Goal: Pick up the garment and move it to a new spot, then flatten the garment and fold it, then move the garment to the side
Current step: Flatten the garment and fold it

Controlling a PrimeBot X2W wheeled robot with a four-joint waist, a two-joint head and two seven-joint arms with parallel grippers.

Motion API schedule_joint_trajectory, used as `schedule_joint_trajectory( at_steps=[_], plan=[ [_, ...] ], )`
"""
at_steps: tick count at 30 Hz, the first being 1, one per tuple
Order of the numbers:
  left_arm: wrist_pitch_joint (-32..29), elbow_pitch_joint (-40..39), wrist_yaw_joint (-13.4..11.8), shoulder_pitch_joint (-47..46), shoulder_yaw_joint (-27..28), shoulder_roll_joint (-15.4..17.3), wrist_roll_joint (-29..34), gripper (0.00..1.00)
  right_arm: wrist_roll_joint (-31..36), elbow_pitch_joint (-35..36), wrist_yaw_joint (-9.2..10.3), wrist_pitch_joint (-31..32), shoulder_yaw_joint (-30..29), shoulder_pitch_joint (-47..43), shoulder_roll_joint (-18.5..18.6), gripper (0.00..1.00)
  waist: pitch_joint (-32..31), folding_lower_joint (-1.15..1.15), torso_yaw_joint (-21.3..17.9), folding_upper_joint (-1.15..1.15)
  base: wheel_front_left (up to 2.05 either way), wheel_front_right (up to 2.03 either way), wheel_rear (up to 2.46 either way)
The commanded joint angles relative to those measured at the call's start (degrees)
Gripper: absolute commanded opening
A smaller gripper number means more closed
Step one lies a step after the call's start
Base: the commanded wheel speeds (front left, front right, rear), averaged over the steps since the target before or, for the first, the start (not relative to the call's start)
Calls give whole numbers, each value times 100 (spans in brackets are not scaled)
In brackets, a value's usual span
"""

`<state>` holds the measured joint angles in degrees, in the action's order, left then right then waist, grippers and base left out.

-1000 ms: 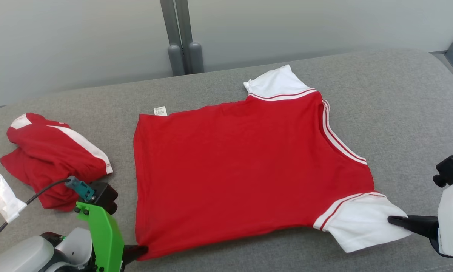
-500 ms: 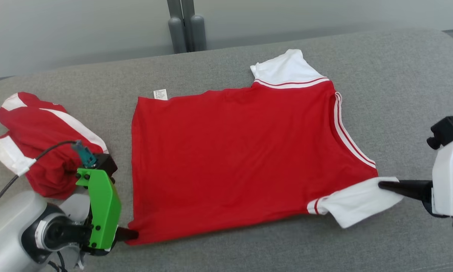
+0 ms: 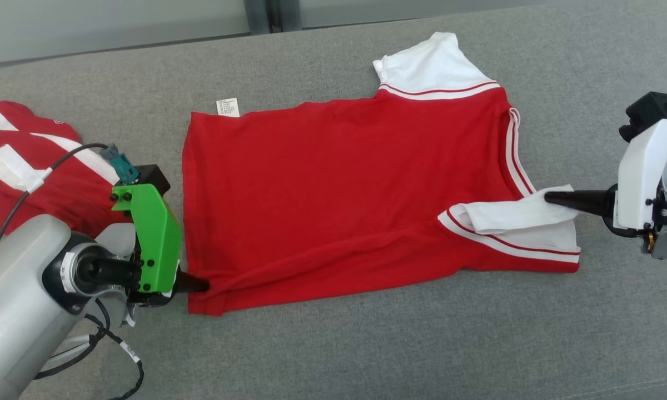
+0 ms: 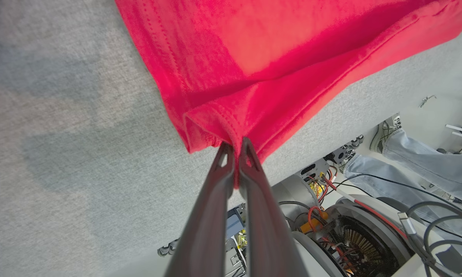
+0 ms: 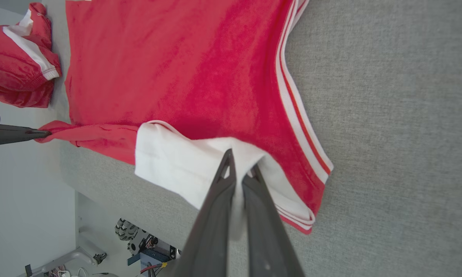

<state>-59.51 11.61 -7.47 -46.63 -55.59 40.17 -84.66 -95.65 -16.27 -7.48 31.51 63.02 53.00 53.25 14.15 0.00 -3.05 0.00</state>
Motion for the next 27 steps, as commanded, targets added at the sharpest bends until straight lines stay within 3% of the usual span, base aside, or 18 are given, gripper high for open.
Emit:
schedule_joint_trajectory(
  at_steps=[1, 14, 15, 16, 17, 23, 27],
  plan=[
    [-10, 113, 31, -125, 49, -49, -32, 0, 17, -117, -3, 25, 26, 123, -107, 0, 163, 0, 2, 0, 0, 0, 0],
    [190, 797, 242, -302, 230, -338, -115, 0, 108, -731, -4, -311, 34, 484, -672, 0, 204, 0, 50, 0, 0, 0, 0],
    [253, 830, 246, -309, 255, -352, -93, 6, 117, -750, -3, -371, 19, 482, -699, 17, 184, 0, 54, 0, 0, 0, 0],
    [328, 868, 251, -313, 272, -369, -60, 53, 117, -776, -4, -439, 4, 470, -726, 54, 160, 0, 58, 0, 0, 0, 0],
    [365, 911, 269, -299, 261, -401, -30, 100, 124, -809, -4, -510, -3, 442, -752, 100, 127, 0, 63, 0, 0, 0, 0],
    [615, 1022, 436, -198, 353, -421, -25, 100, 213, -710, -4, -1285, -216, 245, -845, 100, -109, 0, 98, 0, 0, 0, 0],
    [1119, 956, 634, -100, 483, -335, 156, 100, 393, -446, -3, -2098, -414, 46, -830, 100, -284, 0, 111, 0, 0, 0, 0]
  ],
)
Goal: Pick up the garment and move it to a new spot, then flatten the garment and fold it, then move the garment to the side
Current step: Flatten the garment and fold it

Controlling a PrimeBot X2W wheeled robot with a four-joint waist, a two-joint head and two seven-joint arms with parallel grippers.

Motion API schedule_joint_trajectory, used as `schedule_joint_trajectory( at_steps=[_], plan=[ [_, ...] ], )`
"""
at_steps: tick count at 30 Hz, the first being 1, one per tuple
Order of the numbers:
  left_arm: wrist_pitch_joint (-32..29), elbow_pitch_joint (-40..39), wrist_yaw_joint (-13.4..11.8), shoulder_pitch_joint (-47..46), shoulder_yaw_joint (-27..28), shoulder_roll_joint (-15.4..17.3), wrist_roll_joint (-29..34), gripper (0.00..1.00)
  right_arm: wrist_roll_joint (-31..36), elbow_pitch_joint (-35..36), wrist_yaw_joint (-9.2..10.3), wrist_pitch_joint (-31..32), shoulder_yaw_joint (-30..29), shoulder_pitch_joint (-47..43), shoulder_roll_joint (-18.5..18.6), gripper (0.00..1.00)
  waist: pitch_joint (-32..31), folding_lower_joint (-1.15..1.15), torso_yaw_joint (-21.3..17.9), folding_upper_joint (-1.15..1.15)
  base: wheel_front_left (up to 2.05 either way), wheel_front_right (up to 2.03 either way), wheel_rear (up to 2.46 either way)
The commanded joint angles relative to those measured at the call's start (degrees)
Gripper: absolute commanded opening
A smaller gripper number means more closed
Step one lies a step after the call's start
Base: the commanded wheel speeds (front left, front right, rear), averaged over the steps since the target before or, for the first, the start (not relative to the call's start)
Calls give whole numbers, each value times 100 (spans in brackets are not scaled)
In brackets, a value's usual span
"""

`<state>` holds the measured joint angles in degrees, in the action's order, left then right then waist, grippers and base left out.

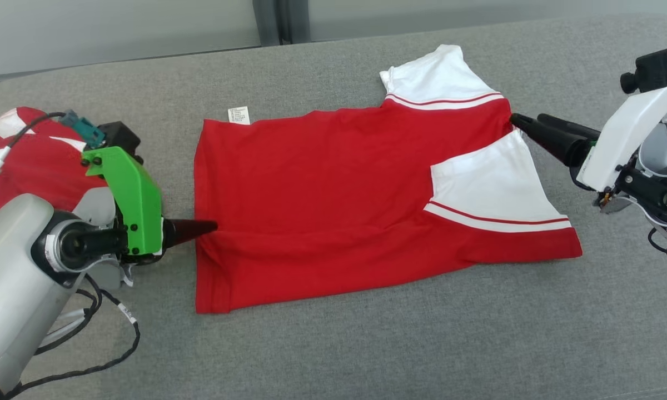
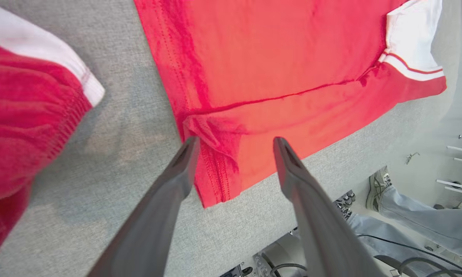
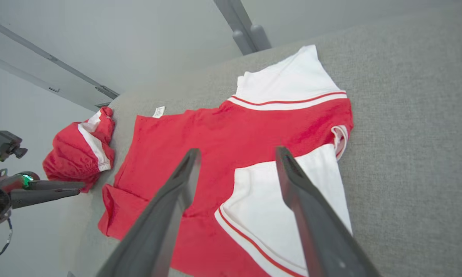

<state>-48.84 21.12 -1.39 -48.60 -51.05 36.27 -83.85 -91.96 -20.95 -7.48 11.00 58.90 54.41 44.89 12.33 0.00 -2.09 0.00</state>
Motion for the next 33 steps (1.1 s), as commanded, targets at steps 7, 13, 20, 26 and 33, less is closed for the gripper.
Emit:
schedule_joint_trajectory(
  at_steps=[7, 13, 20, 26, 33],
  plan=[
    [1764, -213, 221, 395, 310, 172, 782, 100, 783, 342, -4, -1830, -182, -649, 114, 100, -425, 0, 48, 0, 0, 0, 0],
    [3781, -671, -207, 952, 636, 315, 1620, 100, 1628, 312, -3, -2619, -817, -1269, 77, 100, -629, 0, 48, 0, 0, 0, 0],
    [5812, -1215, -1217, 1951, 905, 435, 2517, 100, 3540, 500, -3, -2618, -3221, -2835, -926, 100, -729, 0, 22, 0, 0, 0, 0],
    [6385, -1764, -1891, 2863, 1336, 334, 2993, 100, 5159, 974, -3, -2619, -4715, -4116, -1926, 100, -857, 0, 19, 0, 0, 0, 0],
    [6407, -2632, -2163, 4172, 2338, -387, 4232, 100, 6237, 1253, -3, -2620, -5571, -5089, -2670, 100, -962, 0, 38, 0, 0, 0, 0]
  ],
)
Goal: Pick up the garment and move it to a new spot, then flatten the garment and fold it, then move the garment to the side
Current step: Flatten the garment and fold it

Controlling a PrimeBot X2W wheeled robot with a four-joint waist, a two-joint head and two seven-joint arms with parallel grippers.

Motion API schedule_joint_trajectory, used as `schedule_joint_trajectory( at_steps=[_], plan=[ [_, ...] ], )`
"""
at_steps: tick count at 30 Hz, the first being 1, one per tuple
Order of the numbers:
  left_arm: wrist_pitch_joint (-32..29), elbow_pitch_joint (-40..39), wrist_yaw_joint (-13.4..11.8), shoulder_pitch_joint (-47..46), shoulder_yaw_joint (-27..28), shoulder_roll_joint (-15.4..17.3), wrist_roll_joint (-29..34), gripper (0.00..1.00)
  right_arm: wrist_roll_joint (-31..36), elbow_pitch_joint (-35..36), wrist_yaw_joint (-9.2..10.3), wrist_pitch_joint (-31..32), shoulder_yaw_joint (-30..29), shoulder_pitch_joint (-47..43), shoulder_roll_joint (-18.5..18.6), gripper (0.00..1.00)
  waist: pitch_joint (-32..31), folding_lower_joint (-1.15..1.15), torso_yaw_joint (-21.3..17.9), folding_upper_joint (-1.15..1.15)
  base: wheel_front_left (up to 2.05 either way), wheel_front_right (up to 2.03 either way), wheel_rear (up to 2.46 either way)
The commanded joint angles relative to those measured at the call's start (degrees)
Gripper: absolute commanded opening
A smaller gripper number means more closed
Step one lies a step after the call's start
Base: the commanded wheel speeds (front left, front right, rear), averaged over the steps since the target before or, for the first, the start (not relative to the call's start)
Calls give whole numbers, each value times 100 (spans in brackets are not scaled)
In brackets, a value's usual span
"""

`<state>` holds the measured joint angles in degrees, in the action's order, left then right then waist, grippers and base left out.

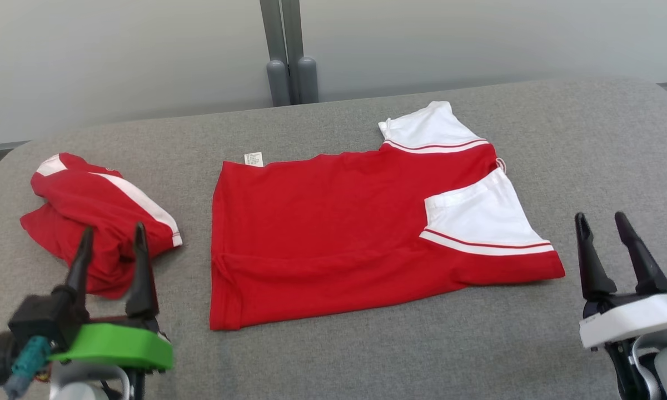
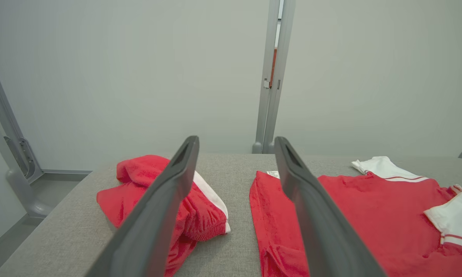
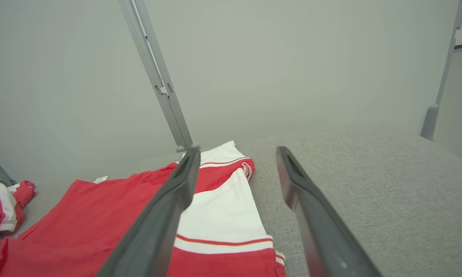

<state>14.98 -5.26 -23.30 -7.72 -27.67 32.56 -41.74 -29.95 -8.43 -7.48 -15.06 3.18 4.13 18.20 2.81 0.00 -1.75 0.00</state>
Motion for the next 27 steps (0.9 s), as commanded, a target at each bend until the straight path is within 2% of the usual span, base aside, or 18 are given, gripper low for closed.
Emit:
schedule_joint_trajectory(
  at_steps=[1, 3, 6, 13, 19, 27],
  plan=[
    [24, -13, 92, 268, 72, -141, 127, 100, 138, -10, -3, -14, -48, -146, -44, 100, -21, 0, 3, 0, 0, 0, 0],
    [22, -21, 180, 555, 325, -415, 314, 100, 251, -63, -3, -14, -120, -292, -126, 100, -37, 0, 3, 0, 0, 0, 0],
    [22, 29, 477, 857, 557, -806, 573, 100, 330, -134, -3, -14, -137, -374, -194, 100, -54, 0, -5, 0, 0, 0, 0],
    [22, 391, 1053, 978, 802, -1174, 966, 100, 322, -396, -3, 1, -52, -222, -106, 100, -50, 0, -8, 0, 0, 0, 0],
    [-284, 1020, 1296, 609, 502, -1304, 925, 100, 180, -1040, -3, 382, -72, 261, -80, 100, 164, 0, -56, 0, 0, 0, 0],
    [-462, 1940, 1445, 7, 72, -1663, 1092, 100, -20, -1845, -3, 956, 257, 760, -59, 100, 359, 0, -33, 0, 0, 0, 0]
  ],
)
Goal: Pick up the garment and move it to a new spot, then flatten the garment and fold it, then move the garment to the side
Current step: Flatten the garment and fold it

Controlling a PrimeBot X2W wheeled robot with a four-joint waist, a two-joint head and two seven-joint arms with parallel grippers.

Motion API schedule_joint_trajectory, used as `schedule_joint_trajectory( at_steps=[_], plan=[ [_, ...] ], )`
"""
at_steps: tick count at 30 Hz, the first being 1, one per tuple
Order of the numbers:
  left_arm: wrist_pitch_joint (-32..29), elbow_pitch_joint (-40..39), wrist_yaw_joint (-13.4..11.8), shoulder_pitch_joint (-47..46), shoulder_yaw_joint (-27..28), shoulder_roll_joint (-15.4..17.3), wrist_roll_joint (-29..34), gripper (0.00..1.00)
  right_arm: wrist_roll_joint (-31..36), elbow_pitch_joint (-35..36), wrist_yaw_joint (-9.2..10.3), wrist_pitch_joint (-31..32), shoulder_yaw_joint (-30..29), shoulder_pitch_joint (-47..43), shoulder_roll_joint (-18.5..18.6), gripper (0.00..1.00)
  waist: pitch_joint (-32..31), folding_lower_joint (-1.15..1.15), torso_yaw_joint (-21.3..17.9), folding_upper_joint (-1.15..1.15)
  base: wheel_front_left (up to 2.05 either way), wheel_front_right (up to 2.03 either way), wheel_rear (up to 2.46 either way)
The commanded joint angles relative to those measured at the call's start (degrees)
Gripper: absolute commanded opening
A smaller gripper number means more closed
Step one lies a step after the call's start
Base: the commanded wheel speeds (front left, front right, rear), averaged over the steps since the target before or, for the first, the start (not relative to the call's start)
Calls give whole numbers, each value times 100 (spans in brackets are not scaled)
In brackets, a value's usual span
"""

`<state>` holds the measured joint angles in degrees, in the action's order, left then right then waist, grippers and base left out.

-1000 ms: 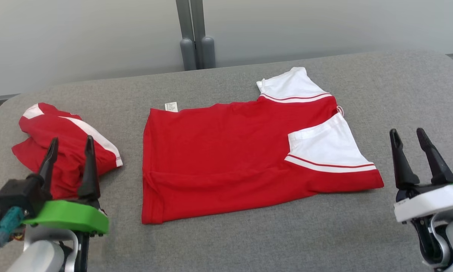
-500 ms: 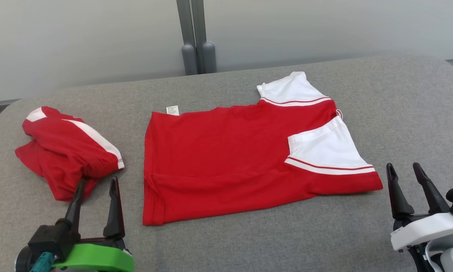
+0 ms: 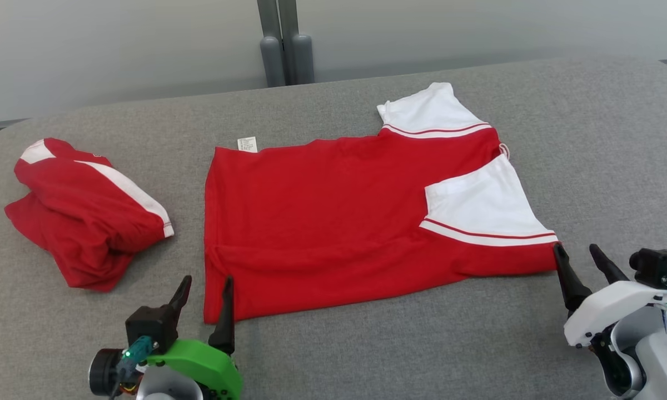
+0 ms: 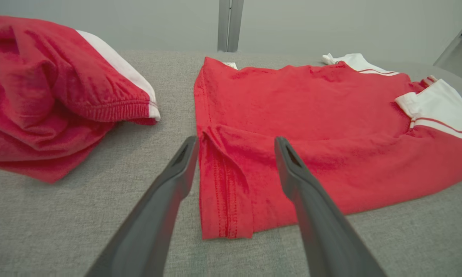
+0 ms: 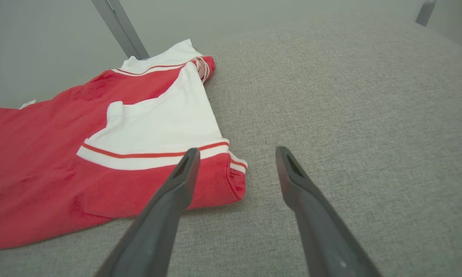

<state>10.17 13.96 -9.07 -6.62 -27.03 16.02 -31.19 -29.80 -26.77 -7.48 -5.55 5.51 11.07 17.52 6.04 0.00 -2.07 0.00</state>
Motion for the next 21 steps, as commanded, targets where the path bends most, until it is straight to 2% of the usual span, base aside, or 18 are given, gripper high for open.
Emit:
schedule_joint_trajectory(
  at_steps=[1, 10, 16, 17, 18, 19, 21],
  plan=[
    [19, 145, 41, -149, -42, -59, 53, 100, -75, -55, -3, 17, 71, 108, 1, 100, 54, 0, -2, 0, 0, 0, 0],
    [-11, 1281, 55, -604, -357, -269, 286, 100, -367, -356, -3, -115, 440, 312, 50, 100, 217, 0, 58, 0, 0, 0, 0],
    [-49, 1734, -80, -827, -503, -315, 497, 100, -485, -448, -3, -173, 605, 366, 93, 98, 252, 0, 44, 0, 0, 0, 0],
    [-49, 1776, -92, -841, -527, -328, 520, 100, -502, -461, -3, -183, 625, 375, 101, 83, 255, 0, 42, 0, 0, 0, 0],
    [-42, 1810, -97, -852, -542, -345, 511, 100, -520, -475, -3, -189, 643, 382, 112, 78, 256, 0, 42, 0, 0, 0, 0],
    [-58, 1849, -114, -859, -567, -365, 519, 100, -545, -490, -3, -210, 666, 389, 123, 56, 256, 0, 44, 0, 0, 0, 0],
    [-100, 1932, -152, -865, -589, -368, 510, 100, -593, -522, -3, -221, 718, 393, 134, 40, 244, 0, 47, 0, 0, 0, 0]
  ],
)
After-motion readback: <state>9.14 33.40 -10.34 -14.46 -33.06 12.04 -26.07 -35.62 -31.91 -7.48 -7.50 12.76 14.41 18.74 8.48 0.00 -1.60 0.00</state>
